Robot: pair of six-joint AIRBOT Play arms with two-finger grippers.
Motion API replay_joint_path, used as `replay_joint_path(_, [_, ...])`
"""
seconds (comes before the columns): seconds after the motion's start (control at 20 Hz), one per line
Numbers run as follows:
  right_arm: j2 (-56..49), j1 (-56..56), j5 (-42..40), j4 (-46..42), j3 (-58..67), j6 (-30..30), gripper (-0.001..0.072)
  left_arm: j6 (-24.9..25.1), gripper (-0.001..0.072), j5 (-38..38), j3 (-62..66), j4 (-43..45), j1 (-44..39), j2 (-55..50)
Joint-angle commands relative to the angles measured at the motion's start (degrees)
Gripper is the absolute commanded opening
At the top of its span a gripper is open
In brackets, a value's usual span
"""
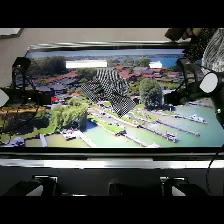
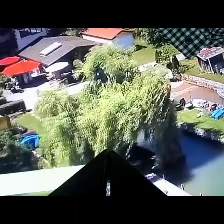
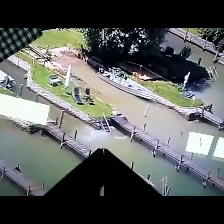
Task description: Fold the clothes and pants, and hang the long-sleeved shirts on hangers.
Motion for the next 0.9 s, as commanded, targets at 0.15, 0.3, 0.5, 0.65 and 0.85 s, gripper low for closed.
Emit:
replay_joint_path(0.15, [0.04, 0.07, 0.02, 0.00, 0.00, 0.04, 0.0028, 0.00, 0.0023, 0.02, -0.02, 0.00, 0.02, 0.04])
replay_joint_path(0.3, [0.04, 0.04, 0.02, 0.00, 0.00, 0.04, 0.0028, 0.00, 0.0023, 0.02, -0.02, 0.00, 0.02, 0.04])
replay_joint_path(0.5, [0.04, 0.04, 0.02, 0.00, 0.00, 0.04, 0.0028, -1.14, 0.0438, 0.90, -0.02, 0.09, 0.02, -0.26])
replay_joint_path(0.65, [0.04, 0.04, 0.02, 0.00, 0.00, 0.04, 0.0028, -12.55, 0.0720, 3.04, -0.26, -1.14, 1.88, -2.69])
replay_joint_path(0.85, [0.04, 0.04, 0.00, 0.02, 0.00, 0.04, 0.0028, -4.44, 0.0720, 15.43, -1.25, -32.11, 10.32, -14.51])
